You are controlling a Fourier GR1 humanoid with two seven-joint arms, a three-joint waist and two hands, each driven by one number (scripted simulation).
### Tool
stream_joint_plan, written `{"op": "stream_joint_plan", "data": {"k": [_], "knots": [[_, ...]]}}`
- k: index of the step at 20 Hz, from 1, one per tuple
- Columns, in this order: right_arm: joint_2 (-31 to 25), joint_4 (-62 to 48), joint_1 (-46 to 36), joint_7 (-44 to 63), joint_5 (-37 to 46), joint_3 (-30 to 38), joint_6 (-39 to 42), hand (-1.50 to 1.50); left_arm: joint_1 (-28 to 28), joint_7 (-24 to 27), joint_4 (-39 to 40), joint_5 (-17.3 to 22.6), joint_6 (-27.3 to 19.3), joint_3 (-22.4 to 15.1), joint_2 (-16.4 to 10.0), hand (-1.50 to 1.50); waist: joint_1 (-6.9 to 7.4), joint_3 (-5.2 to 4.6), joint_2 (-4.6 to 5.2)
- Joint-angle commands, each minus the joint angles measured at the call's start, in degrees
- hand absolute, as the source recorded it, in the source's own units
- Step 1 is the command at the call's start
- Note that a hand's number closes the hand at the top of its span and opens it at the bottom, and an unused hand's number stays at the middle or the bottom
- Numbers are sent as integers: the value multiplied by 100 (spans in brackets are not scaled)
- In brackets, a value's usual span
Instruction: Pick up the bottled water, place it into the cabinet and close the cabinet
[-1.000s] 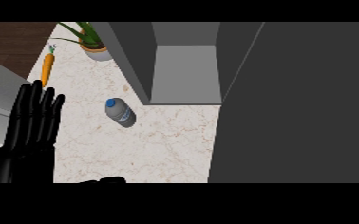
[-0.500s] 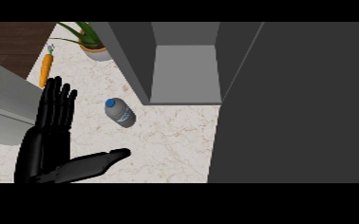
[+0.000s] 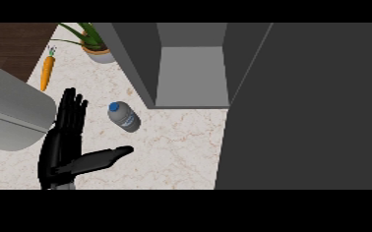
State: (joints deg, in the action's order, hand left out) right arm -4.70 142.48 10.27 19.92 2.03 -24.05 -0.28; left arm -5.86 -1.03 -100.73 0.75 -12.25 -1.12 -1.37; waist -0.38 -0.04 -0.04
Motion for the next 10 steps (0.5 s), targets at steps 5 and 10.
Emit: {"op": "stream_joint_plan", "data": {"k": [5,10], "knots": [[-111,746,-217,725,278,-78,-259,-150,384,895,1733,370,375,531,-75,-150,1,-2,4],[-128,779,-68,655,803,-653,-431,-150,736,1499,2847,605,679,918,-213,-150,-46,-6,-6]]}}
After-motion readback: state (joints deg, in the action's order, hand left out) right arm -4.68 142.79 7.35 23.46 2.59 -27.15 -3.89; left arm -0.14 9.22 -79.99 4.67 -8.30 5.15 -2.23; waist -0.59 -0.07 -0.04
